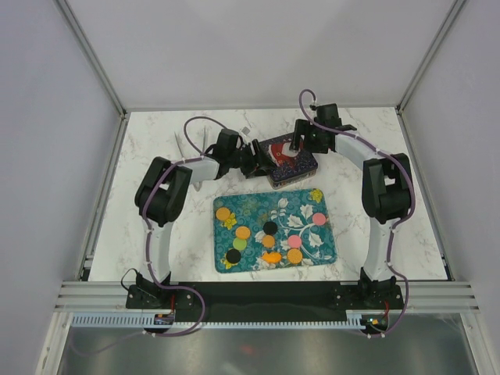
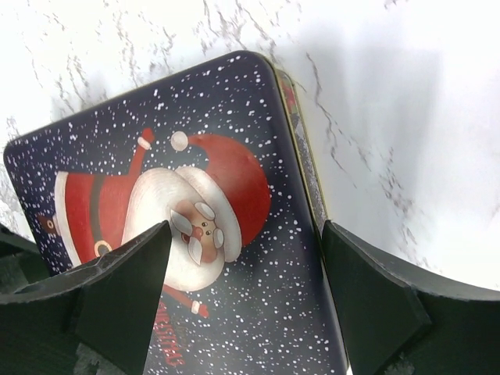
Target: Pack the cookies
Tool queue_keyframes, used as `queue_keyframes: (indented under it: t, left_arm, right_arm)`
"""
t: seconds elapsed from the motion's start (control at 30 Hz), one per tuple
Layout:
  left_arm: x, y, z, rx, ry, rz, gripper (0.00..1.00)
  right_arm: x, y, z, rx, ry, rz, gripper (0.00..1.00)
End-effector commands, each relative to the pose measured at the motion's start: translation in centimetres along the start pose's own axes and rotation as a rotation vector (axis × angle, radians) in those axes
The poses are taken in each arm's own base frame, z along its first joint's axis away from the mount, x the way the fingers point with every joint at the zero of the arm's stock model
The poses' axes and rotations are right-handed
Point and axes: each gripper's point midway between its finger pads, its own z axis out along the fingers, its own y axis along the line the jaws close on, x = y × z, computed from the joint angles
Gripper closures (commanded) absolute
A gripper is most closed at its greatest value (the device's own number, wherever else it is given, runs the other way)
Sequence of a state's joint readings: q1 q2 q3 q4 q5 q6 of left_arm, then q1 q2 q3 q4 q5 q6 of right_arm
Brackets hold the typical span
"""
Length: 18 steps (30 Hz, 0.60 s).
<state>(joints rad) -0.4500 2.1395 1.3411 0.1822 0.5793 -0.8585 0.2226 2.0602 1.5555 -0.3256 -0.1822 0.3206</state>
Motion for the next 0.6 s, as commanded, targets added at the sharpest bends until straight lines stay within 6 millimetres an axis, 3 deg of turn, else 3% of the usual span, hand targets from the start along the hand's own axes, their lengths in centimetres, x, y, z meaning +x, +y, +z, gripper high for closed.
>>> queue_keyframes:
  t: [0.0,0.23,0.5,0.53,0.57]
  left_arm:
    - [-0.7,-4.6,-1.2,0.088,-0.046,0.046,0.33]
    - [-2.7,-6.4,-3.5,0.117,-0.103,0.066,0.33]
    - [-5.0,-6.8,-5.3,0.127,-0.158,0.070,0.33]
    - [-5.5,-6.6,-5.3,0.124,-0.179,0.127,0.32]
    - [-5.8,-2.3,-5.0,-0.082,-0.217,0.034,0.20]
  right_arm:
    - [-1.1,2.9,0.7,-0.087,-0.016,-0.031,0.13]
    - [-1.6,2.7,0.9,-0.077,-0.030,-0.051,0.13]
    - [-2.2,2.7,0.5,-0.077,-0.045,-0.067,0.11]
    - [-2.2,2.7,0.5,-0.076,-0.045,-0.068,0.11]
    - [-2.2,2.7,0.6,-0.076,-0.042,-0.069,0.11]
